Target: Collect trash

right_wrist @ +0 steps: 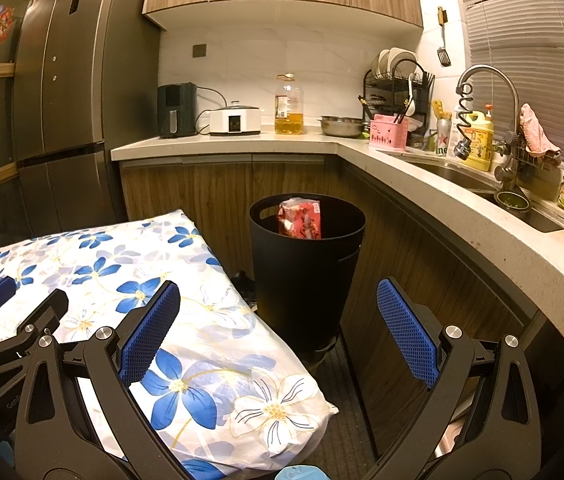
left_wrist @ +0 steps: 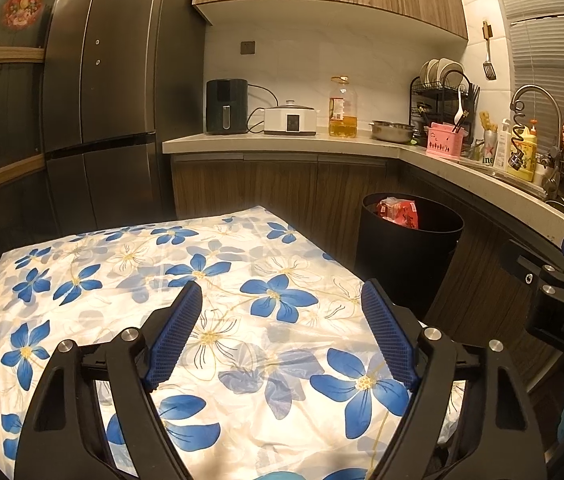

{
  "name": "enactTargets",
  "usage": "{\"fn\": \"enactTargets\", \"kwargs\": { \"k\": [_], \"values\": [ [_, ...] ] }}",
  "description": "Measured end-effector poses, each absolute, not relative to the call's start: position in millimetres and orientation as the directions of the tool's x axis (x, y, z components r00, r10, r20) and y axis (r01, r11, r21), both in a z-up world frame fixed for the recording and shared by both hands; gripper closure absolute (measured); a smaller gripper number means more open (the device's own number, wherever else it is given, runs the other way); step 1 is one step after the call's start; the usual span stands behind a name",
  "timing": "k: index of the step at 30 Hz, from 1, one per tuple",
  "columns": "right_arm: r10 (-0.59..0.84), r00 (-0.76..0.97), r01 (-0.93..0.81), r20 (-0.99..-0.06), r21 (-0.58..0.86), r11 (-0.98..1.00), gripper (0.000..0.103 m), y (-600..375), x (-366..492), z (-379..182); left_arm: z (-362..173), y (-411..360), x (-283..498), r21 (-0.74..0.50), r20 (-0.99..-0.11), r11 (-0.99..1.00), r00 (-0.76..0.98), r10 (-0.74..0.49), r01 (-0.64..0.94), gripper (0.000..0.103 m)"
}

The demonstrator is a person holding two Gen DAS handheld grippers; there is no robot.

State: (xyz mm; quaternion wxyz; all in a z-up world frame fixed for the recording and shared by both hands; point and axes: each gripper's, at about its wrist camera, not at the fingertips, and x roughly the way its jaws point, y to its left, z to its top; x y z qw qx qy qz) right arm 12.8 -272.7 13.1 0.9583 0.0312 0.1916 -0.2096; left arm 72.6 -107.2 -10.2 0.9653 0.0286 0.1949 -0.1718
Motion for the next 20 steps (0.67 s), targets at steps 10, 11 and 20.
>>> {"fn": "enactTargets", "kwargs": {
  "k": [10,11,20],
  "values": [
    [-0.389,0.839,0.414,-0.381,-0.019,0.910,0.005,-273.5,12.1,12.6,-10.2,-107.0,71.9,0.002,-0.386,0.944,0.871,-0.303,0.329,0.016],
    [-0.389,0.839,0.413,-0.381,-0.018,0.910,0.005,-273.3,12.2,12.6,-10.1,-107.1,72.0,0.004,-0.386,0.944,0.871,-0.304,0.331,0.016],
    [-0.388,0.840,0.413,-0.380,-0.018,0.911,0.005,-272.2,12.0,11.9,-8.7,-105.6,71.8,-0.001,-0.384,0.948,0.876,-0.293,0.317,0.007]
  ]
}}
